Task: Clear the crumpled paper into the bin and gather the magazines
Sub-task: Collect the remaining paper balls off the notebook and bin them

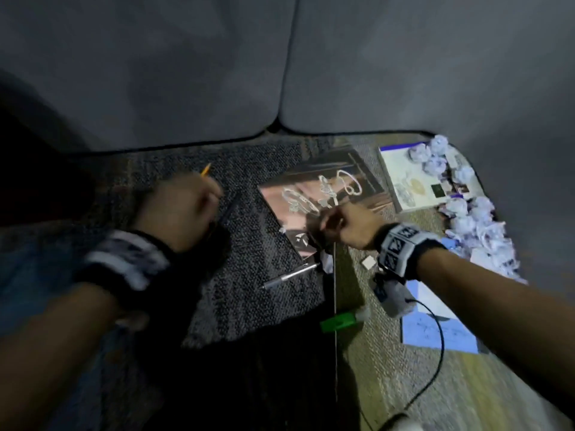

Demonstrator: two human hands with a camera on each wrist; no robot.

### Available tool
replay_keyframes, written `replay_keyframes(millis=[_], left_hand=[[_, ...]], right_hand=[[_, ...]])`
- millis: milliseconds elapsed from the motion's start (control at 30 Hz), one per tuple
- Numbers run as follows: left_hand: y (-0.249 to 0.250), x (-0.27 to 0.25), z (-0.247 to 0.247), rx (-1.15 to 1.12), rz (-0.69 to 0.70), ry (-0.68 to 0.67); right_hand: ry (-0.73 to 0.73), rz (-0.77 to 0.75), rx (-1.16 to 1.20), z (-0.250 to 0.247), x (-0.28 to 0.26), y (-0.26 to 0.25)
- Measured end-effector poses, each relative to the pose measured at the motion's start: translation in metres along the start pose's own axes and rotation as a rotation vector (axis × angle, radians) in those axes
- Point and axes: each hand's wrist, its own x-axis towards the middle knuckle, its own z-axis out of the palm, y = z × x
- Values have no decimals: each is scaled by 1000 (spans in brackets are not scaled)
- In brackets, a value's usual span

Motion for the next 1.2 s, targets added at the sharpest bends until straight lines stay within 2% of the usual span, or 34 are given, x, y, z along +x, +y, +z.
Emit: replay_keyframes(millis=[33,67,100,133,167,200,300,367,433,500,567,700,800,933,1000,1100,1200], left_hand=[[35,2,1,-14,17,-60],[57,4,34,-43,-26,-129],[59,8,67,-95,-177,-240],[56,14,88,-181,-299,-249],[61,19,102,-249,-420,-226],[56,23,116,-308,-485,-136],[71,19,130,-281,-500,-65],[68,17,136,-230,-458,-44],[71,17,132,-232,-454,-57],[76,13,127,-288,-417,52],[89,5,120,-333,-351,95],[131,-13,132,-366,-99,-187],[159,-14,156,-171,100,-329],[192,-6,175,-90,132,-326],[206,-4,185,-37,187,-325],[226,0,201,119,334,-390],[238,10,221,343,394,-457]], right_hand=[[-2,43,-43,9,-4,13],[-11,62,-81,18,-7,23],[-30,60,-114,27,-10,29],[-47,46,-140,33,-15,31],[-56,39,-152,40,-16,32],[-43,27,-154,48,-17,33],[85,53,-114,71,-8,37],[164,65,-67,84,-1,43],[240,-4,-37,86,0,49],[305,-74,29,80,-7,55],[323,-68,116,72,-14,68],[386,102,287,48,-26,112],[441,216,205,43,-48,148],[425,320,210,64,-80,176],[400,291,156,75,-93,177],[534,210,32,79,-106,179],[621,130,63,68,-102,185]])
